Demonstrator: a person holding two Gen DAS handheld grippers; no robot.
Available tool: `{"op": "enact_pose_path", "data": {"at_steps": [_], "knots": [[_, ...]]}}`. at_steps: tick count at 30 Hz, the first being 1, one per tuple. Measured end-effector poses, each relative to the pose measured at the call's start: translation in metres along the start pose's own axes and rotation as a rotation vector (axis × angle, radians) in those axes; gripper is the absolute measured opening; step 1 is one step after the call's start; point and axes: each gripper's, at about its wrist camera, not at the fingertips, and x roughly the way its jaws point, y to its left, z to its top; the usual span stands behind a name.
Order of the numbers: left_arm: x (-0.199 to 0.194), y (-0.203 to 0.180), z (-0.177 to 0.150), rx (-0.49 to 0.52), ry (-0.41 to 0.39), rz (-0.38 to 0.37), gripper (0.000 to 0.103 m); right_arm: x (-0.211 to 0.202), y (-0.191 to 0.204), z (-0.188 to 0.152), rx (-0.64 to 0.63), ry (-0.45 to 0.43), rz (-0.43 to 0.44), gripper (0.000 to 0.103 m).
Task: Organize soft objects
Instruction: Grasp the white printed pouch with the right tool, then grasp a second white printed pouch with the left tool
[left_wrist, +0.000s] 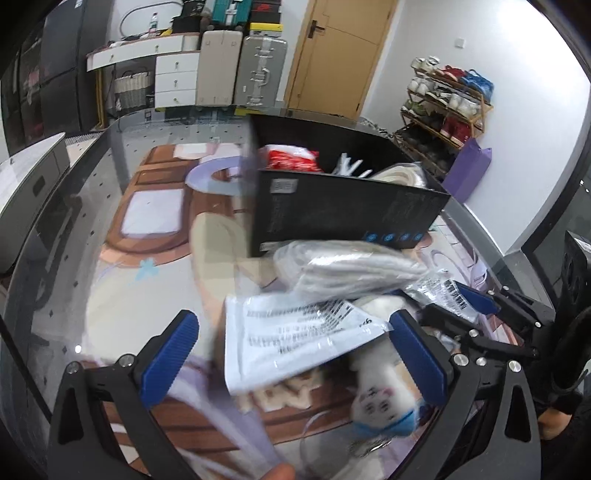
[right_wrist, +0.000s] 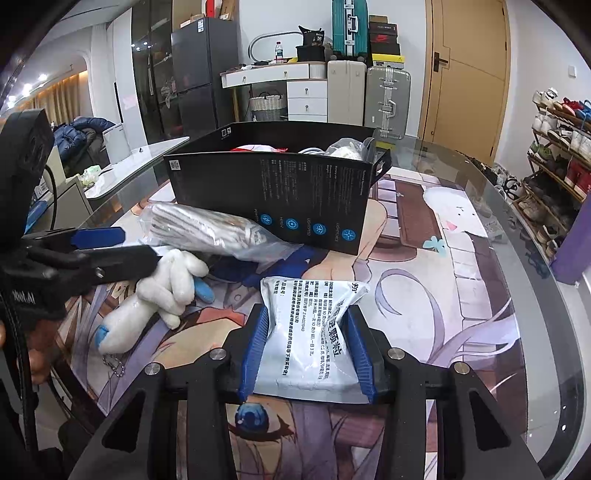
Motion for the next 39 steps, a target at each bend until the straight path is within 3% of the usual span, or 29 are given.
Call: {"op": "enact_pose_path", "data": {"at_steps": [7, 11, 20, 25, 27, 29, 33, 34, 39], "knots": [[-0.004, 0.018, -0.007, -0.002, 0.017, 0.075, 0.103, 0.0, 0.0, 0.0, 0.001, -0.001, 0.001, 0.043], [0.001, 0.02, -0.003, 0.012, 0.035, 0.062, 0.103, -0.002, -0.001, -0.002, 0.0, 0.001, 0.001, 0.043], [0.026, -0.002, 0.005, 0.144, 0.14, 0.159, 0.103, -0.003, -0.002, -0.002, -0.007, 0.006, 0.001, 0.043], [0.027, -0.002, 0.006, 0.152, 0.14, 0.15, 0.101, -0.002, -0.003, -0.003, -0.01, 0.005, 0.002, 0.043], [0.026, -0.001, 0.006, 0.161, 0.128, 0.146, 0.094, -0.002, -0.003, -0.003, -0.01, 0.004, 0.002, 0.043], [0.021, -0.002, 0.005, 0.179, 0.106, 0.134, 0.075, -0.003, -0.004, -0.003, -0.011, 0.003, 0.002, 0.043], [0.012, -0.003, 0.0, 0.194, 0.088, 0.125, 0.06, -0.005, -0.005, -0.005, -0.01, -0.002, -0.002, 0.043], [0.01, -0.003, -0.001, 0.187, 0.086, 0.125, 0.05, -0.006, -0.005, -0.005, -0.01, -0.002, -0.004, 0.043], [0.003, 0.002, -0.004, 0.148, 0.068, 0.134, 0.049, -0.014, -0.005, -0.005, -0.01, -0.022, -0.012, 0.043]]}}
